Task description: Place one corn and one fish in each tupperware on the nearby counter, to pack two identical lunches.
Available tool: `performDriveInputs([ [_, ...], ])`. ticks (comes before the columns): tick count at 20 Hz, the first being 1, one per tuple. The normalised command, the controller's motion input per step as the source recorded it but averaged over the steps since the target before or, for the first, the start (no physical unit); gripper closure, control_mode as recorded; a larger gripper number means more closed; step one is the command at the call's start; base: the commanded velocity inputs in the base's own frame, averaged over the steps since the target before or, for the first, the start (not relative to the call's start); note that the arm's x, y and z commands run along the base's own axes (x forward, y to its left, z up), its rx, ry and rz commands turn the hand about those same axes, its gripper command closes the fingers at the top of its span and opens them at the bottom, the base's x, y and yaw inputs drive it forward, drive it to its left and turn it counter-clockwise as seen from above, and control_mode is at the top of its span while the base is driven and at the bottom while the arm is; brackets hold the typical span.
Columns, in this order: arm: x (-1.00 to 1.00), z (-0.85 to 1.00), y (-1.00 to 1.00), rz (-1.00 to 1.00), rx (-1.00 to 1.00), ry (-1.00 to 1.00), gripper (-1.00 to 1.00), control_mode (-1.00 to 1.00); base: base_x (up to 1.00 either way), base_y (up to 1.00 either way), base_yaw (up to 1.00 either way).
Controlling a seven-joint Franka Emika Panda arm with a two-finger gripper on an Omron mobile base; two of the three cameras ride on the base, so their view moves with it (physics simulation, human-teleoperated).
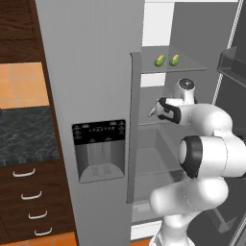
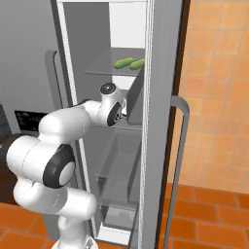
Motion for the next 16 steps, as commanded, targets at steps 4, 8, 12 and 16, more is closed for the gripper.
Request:
performDriveInputs([
  [4, 0.38, -0.11, -0.09, 0.0, 0.02, 0.0, -1.0, -1.0, 0.0, 0.0, 0.0],
  [8, 0.39, -0.12, -0.15, 0.0, 0.03, 0.0, -1.0, -1.0, 0.0, 0.0, 0.0],
  [12, 0.41, -0.17, -0.19, 0.01, 0.03, 0.0, -1.0, -1.0, 0.0, 0.0, 0.0],
  [16, 0.43, -0.21, -0.09, 0.02, 0.02, 0.0, -1.0, -1.0, 0.0, 0.0, 0.0],
])
